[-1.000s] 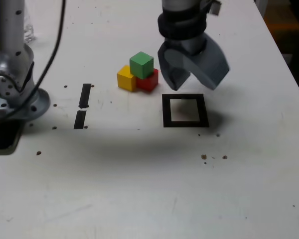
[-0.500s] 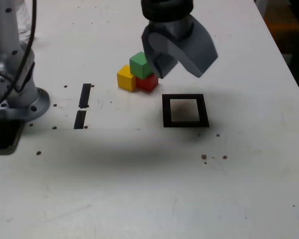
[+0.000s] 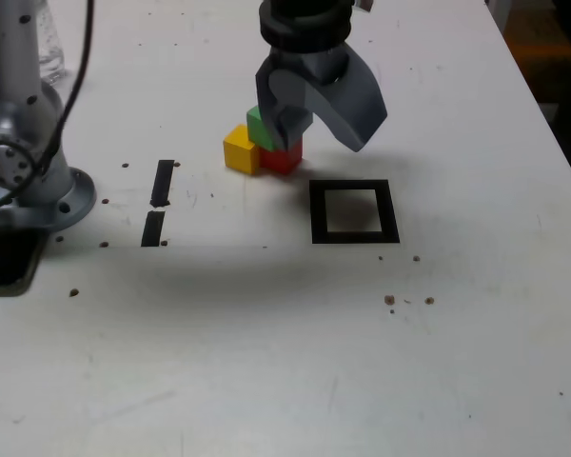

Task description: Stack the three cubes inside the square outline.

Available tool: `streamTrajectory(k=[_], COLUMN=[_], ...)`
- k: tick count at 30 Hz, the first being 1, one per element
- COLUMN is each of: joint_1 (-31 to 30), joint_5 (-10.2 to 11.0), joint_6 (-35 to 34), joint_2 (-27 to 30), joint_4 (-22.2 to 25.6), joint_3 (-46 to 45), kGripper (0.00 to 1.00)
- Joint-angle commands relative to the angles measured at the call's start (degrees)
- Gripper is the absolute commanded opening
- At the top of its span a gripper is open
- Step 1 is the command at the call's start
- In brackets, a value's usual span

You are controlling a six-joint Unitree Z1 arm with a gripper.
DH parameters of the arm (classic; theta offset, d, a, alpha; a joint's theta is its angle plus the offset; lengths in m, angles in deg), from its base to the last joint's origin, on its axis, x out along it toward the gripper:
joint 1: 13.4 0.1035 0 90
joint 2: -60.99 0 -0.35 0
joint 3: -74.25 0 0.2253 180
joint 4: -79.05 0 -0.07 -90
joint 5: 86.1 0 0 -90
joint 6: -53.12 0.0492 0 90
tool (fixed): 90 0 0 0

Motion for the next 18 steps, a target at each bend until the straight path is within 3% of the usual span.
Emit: streamTrajectory(k=[1, 13, 18], joint_1=[0.8, 3.1, 2.4], joint_5=[0.4, 2.5, 1.0], joint_6=[-0.1, -0.1, 1.7], joint_2=[-0.3, -0.7, -0.3], joint_4=[-0.1, 0.3, -0.7], joint_3=[-0.4, -0.8, 1.0], kGripper=[0.93, 0.93, 0.93])
